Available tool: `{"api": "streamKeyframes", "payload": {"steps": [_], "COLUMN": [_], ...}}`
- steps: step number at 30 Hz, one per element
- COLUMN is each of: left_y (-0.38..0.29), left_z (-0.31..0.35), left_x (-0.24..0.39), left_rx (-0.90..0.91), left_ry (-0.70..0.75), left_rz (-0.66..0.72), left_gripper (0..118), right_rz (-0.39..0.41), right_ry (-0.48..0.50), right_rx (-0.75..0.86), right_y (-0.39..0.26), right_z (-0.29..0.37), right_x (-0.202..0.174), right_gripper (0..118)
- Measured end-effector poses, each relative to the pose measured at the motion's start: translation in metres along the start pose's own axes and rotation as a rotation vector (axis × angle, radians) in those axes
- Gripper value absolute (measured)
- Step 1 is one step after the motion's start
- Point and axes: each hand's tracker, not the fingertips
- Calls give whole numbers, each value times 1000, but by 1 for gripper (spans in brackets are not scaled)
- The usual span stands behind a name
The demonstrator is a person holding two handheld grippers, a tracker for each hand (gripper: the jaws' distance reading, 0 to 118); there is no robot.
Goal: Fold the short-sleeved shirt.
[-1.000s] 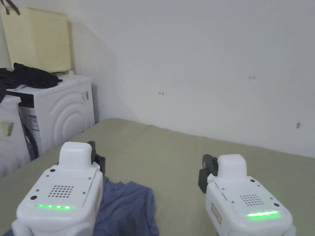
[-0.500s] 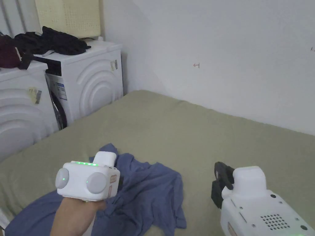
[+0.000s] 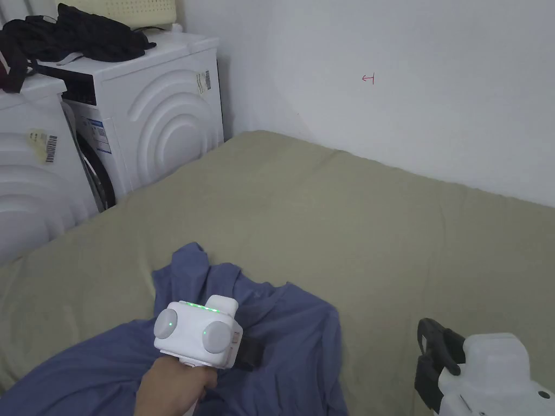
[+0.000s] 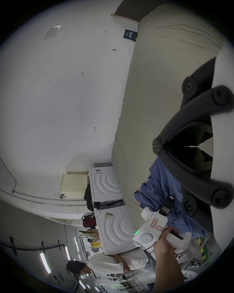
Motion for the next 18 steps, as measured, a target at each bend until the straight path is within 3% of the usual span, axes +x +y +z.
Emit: {"api": "streamKeyframes", "payload": {"steps": [4,8,11,14,15,16,18], "left_y": [2,1,4,5,4,4,3], "left_z": [-23,-31,-23,-16,-9,-8,-12], "left_x": [-2,-20,-18,-9,-1,3,7], "left_rx": [-18,0,9,60,70,78,71], "left_ry": [71,-2,65,-43,-30,0,17], "left_rz": [21,132,124,91,64,35,24], "left_gripper": [118,118,113,56,22,13,13], "right_rz": [-4,1,8,1,-1,-4,-11], "right_ry": [-2,-3,-11,-17,-19,-20,-21], "right_rx": [-11,-22,-17,-11,-10,-9,-9], "right_y": [-4,-6,-5,-4,-4,-3,-2], "right_z": [-3,0,7,12,13,14,19], "right_x": [1,1,3,5,6,7,10], "right_gripper": [0,0,0,0,0,0,0]}}
